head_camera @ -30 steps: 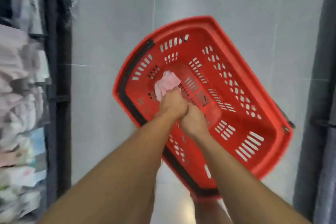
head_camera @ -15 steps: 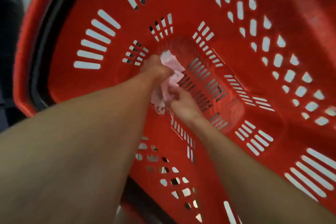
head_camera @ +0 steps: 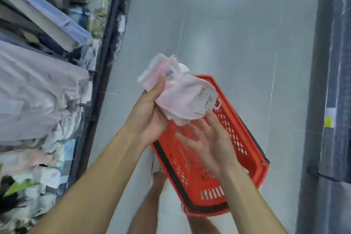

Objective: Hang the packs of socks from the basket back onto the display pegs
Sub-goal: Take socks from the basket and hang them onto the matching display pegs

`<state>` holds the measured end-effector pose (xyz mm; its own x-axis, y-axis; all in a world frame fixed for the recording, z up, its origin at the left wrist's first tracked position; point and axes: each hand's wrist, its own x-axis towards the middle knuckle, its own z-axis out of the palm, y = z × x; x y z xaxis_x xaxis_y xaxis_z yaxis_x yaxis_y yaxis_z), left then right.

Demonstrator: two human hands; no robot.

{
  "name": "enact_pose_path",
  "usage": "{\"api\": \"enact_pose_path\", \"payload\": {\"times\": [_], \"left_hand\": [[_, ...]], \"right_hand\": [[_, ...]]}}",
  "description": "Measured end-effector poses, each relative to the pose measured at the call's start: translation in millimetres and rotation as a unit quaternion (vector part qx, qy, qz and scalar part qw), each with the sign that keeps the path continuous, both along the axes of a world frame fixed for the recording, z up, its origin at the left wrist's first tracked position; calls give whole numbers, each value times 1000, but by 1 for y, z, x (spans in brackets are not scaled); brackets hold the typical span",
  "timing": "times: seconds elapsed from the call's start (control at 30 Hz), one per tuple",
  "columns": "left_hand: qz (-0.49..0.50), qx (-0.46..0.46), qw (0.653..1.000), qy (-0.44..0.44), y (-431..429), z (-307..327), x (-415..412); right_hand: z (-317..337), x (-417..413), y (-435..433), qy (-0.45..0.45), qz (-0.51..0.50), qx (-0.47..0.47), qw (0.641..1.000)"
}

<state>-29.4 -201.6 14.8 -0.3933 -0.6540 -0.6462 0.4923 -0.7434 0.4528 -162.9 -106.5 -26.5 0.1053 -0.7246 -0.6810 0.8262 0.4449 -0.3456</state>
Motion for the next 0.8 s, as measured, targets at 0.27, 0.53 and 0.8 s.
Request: {"api": "enact_pose_path", "payload": {"times": [0.27, 0.53, 0.8], "left_hand": [[212, -122, 970, 11, 47, 261, 102], [431, -227, 873, -11, 163, 437, 227], [466, -307, 802, -212, 362, 540, 338]], "right_hand": [[258, 66, -39, 19, 40, -191, 981], [461, 185, -6, 93, 66, -363, 925], [638, 295, 126, 130, 175, -566, 795]]}}
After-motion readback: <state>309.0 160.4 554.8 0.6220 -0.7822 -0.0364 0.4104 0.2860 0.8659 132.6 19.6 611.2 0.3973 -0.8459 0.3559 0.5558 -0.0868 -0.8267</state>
